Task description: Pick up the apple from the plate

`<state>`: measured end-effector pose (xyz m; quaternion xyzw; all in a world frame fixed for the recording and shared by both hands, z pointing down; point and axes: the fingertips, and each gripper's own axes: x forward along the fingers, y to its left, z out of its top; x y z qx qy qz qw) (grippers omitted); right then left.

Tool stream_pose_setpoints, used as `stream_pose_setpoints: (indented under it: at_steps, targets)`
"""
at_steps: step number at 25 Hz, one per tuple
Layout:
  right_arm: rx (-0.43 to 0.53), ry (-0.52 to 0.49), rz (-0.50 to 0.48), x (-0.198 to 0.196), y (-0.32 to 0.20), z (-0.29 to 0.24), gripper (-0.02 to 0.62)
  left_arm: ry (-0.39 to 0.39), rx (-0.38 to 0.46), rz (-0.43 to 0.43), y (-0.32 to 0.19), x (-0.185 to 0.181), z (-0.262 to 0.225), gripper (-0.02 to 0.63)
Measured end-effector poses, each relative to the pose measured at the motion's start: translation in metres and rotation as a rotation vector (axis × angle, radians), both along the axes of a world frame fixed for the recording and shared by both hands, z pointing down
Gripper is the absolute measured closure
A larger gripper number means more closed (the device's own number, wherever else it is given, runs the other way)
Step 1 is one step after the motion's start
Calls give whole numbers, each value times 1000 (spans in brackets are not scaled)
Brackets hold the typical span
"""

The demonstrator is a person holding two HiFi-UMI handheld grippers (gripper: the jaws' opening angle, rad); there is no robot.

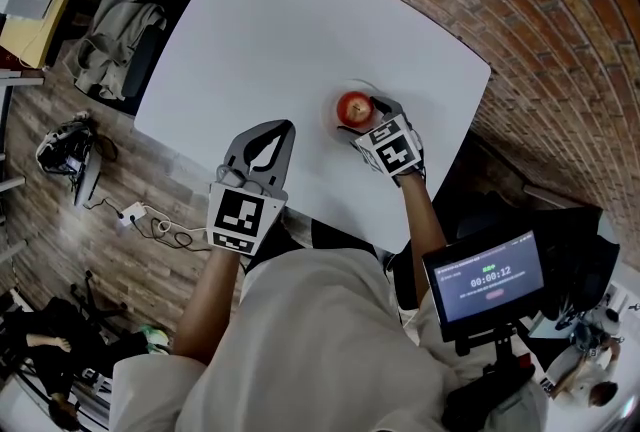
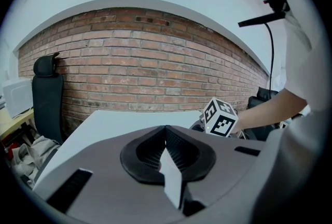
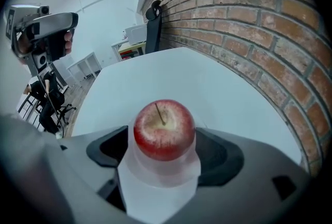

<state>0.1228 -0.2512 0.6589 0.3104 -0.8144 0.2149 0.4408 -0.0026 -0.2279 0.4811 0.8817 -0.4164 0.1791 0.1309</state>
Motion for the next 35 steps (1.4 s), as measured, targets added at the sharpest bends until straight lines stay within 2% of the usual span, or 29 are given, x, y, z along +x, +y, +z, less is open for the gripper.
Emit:
stream_pose_setpoints:
  at_steps: [13,20,35]
  targets:
    - [11,0,10,4,-3,3,198,11,-5,-7,5,2,-3,600]
    - [14,-16,12,0,-4,2,199,46,-17,-14,7,1,-5,600]
    - [16,-2,26,3,-5,2,219,40,-22,1,5,3,-3,600]
